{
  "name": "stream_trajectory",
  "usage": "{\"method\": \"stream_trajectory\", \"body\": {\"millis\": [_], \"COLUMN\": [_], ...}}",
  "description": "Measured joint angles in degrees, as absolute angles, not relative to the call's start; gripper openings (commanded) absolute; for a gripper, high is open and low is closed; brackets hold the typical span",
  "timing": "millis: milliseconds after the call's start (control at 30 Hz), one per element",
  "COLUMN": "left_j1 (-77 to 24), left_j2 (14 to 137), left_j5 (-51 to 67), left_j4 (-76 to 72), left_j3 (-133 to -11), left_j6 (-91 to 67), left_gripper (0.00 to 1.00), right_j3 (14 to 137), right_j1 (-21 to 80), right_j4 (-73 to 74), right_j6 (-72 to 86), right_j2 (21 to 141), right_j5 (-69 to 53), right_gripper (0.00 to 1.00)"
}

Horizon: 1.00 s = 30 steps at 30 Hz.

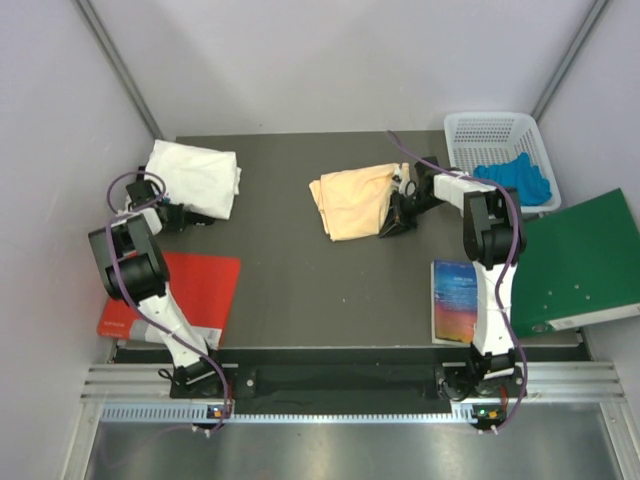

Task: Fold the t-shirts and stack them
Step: Put the neatly folded tshirt into the corner of the board with the left arm

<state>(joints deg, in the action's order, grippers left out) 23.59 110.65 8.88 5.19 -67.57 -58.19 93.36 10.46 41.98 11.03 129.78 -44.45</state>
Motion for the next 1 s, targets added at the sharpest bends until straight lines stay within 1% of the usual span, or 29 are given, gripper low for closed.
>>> {"method": "stream_trajectory", "body": {"millis": [267, 500, 667, 833, 867, 900, 967, 1000], "left_j1": [23.2, 19.3, 13.0, 2.7, 1.1, -0.7, -3.3, -4.2], "left_j2": [120.0, 121.8, 122.9, 123.0, 122.9, 122.5, 121.1, 120.3], "left_j5": [13.0, 13.7, 14.8, 17.3, 18.0, 19.0, 21.3, 22.4], "left_j4": [7.9, 7.6, 6.4, 3.9, 3.4, 2.7, 2.1, 2.5], "left_j3": [-80.0, -82.7, -83.7, -82.0, -81.3, -80.2, -77.5, -76.2], "left_j6": [-58.4, -58.4, -58.6, -59.8, -59.9, -59.9, -60.0, -59.9], "left_gripper": [0.0, 0.0, 0.0, 0.0, 0.0, 0.0, 0.0, 0.0], "right_j3": [93.4, 93.4, 93.4, 93.6, 93.6, 93.8, 94.3, 94.7], "right_j1": [10.4, 10.4, 10.5, 10.5, 10.5, 10.5, 10.5, 10.5], "right_j4": [42.9, 42.9, 42.9, 42.9, 43.0, 43.1, 43.2, 43.4], "right_j6": [10.6, 10.7, 10.7, 11.2, 11.3, 11.5, 11.7, 11.8], "right_j2": [129.8, 129.8, 129.8, 129.8, 129.8, 129.8, 129.8, 129.8], "right_j5": [-44.3, -44.3, -44.3, -44.2, -44.1, -43.9, -43.5, -43.2], "right_gripper": [0.04, 0.04, 0.04, 0.04, 0.05, 0.09, 0.14, 0.21]}}
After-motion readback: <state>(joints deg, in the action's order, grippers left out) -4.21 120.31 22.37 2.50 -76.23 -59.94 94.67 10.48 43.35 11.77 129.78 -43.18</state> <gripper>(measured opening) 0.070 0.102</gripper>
